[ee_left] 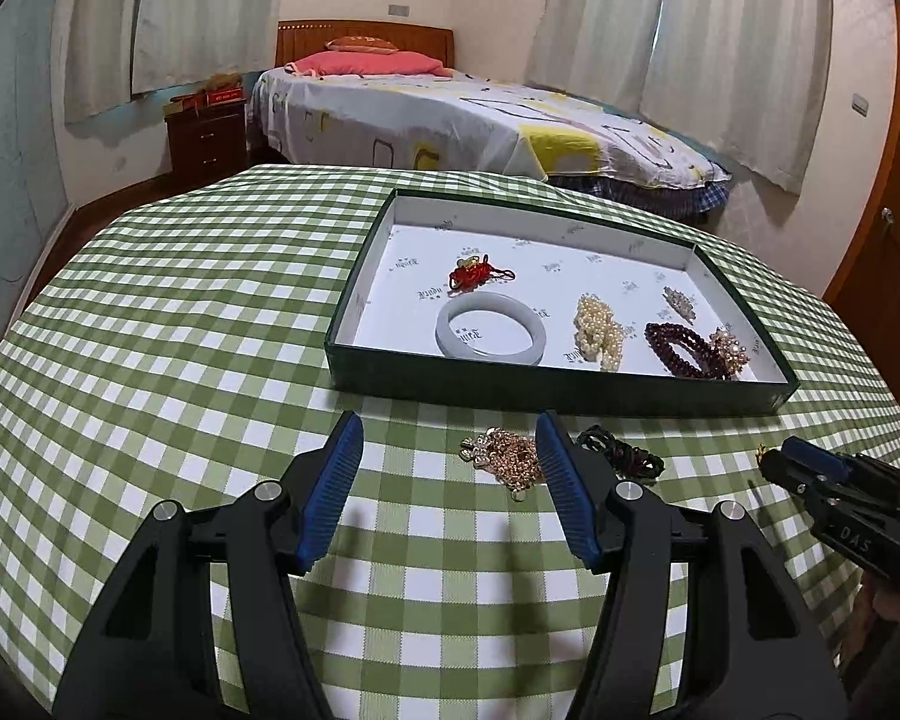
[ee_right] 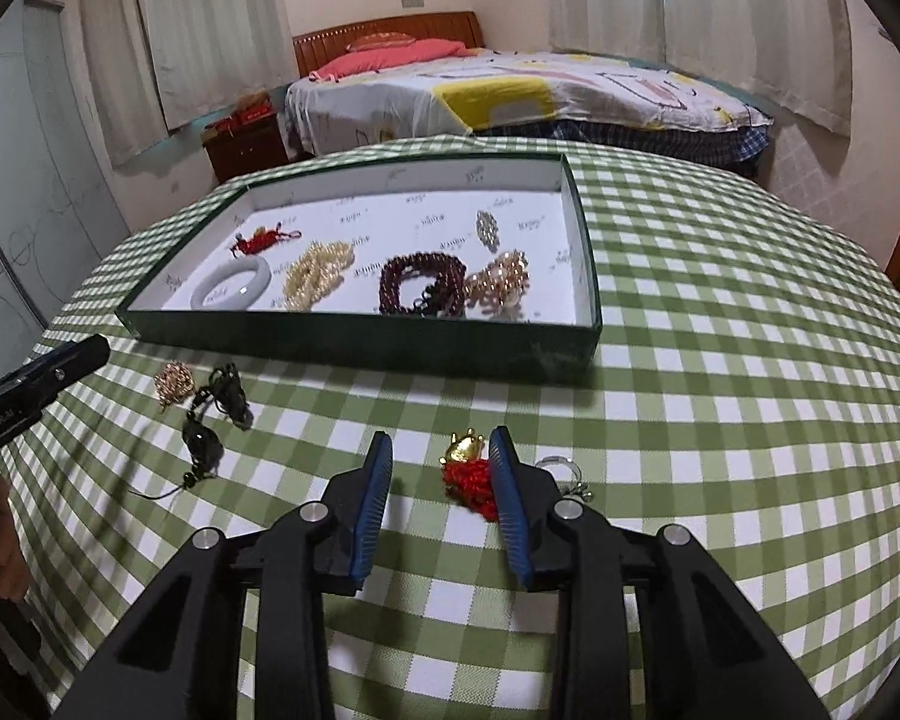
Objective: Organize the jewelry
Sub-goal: 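Grasp the red tassel with gold bead with the right tool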
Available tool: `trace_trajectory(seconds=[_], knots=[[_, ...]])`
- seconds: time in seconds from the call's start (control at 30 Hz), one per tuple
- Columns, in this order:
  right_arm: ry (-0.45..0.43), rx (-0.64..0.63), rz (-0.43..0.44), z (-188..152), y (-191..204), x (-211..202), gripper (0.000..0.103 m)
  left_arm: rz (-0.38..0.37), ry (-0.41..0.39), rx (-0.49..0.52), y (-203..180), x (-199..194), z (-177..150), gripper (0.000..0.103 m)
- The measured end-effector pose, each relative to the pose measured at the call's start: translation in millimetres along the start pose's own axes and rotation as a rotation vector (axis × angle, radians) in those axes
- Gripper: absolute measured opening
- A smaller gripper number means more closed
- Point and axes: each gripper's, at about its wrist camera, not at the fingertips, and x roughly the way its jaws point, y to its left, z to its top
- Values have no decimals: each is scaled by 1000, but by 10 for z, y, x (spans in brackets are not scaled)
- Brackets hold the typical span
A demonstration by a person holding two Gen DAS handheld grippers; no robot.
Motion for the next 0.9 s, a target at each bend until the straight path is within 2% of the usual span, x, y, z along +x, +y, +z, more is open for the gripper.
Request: trace_trajectory(seconds=[0.33, 0.4, 0.47, 0.53, 0.9], knots=[[14, 0, -16, -54, -46, 0, 34, -3, 19, 7, -28, 45, -41, 58], [24, -2, -20, -76, -51, 14, 30, -6, 23, 10, -32, 57, -47, 58], [19, -11, -32, -86, -46, 7, 20, -7, 30, 12, -45, 75, -50, 58], [19, -16, -26, -97, -35, 0, 18, -11, 39, 15, -54, 94, -54, 58], [10, -43, -3, -132, 73, -16, 16, -34, 99, 48, -183, 305, -12, 58]])
